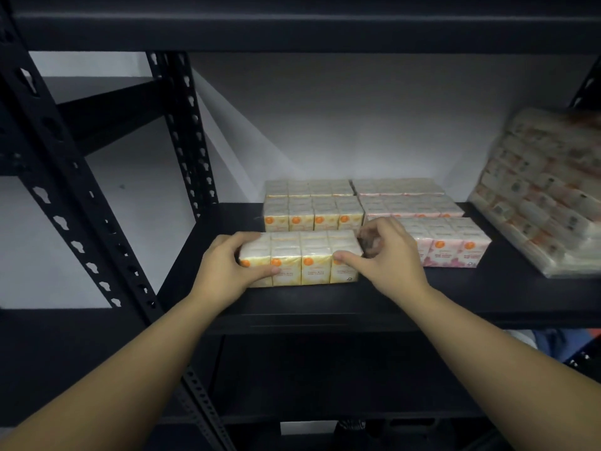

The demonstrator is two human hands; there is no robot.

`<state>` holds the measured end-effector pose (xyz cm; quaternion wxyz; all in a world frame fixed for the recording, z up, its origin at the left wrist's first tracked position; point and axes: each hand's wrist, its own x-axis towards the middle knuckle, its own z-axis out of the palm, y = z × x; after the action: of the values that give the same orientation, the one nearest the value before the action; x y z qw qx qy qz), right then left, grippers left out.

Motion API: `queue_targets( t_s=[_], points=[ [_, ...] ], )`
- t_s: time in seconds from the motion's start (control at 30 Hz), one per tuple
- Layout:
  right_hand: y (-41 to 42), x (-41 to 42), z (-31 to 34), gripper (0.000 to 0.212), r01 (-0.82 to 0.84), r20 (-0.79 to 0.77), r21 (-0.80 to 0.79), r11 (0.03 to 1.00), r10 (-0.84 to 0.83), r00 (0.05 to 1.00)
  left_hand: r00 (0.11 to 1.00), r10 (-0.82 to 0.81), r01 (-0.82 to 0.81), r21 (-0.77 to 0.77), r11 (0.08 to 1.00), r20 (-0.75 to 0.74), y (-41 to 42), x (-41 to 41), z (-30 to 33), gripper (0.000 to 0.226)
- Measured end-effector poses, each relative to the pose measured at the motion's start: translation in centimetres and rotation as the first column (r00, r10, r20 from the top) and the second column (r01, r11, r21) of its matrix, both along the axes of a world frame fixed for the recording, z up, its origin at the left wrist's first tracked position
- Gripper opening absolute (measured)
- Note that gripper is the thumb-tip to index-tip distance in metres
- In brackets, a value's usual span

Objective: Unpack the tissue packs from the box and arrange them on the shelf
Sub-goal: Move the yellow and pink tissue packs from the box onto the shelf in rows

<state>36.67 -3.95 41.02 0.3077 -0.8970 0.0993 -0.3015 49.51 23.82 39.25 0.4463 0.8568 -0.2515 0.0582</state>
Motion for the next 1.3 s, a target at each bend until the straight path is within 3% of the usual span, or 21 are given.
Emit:
queue_targets(
  t_s=[0.23,0.33,0.47,0.83,0.97,1.13,1.3],
  points=[
    [-6.0,-1.3,0.8,0.041,0.118,0.007,-0.132,0.984,-0.119,0.993,0.999,0.045,-0.045,-0.012,0.999,0.011,-2.3,-0.3,-0.1,0.076],
    [-8.5,-2.2,0.6,0.05,0.152,-0.09,-0.225,0.962,-0.176,0.98,0.998,0.058,-0.058,-0.001,0.998,0.006,-3.7,-0.1,-0.1,0.078],
    [-10.8,-3.0,-0.3,0.059,0.101,-0.234,-0.271,0.957,-0.167,0.958,0.997,0.077,-0.077,0.012,0.997,0.006,-5.2,0.0,0.2,0.076],
    [-12.4,-2.3,-0.9,0.057,0.02,-0.247,-0.288,0.957,-0.094,0.964,0.994,0.105,-0.104,0.029,0.994,-0.015,-6.4,0.9,0.1,0.073],
    [-12.7,-2.0,-0.4,0.068,0.017,-0.303,-0.328,0.945,-0.122,0.945,0.995,0.096,-0.097,0.132,0.986,0.015,-6.6,0.9,0.4,0.081],
    [-12.4,-0.8,0.8,0.096,-0.047,-0.338,-0.422,0.905,-0.109,0.935,0.934,-0.09,-0.098,0.491,0.866,0.346,-8.7,0.4,1.7,0.097],
    [-13.1,1.7,1.6,0.112,-0.199,-0.529,-0.486,0.851,-0.105,0.842,0.955,-0.158,-0.085,0.741,0.666,0.251,-12.3,1.0,2.8,0.095]
  ],
)
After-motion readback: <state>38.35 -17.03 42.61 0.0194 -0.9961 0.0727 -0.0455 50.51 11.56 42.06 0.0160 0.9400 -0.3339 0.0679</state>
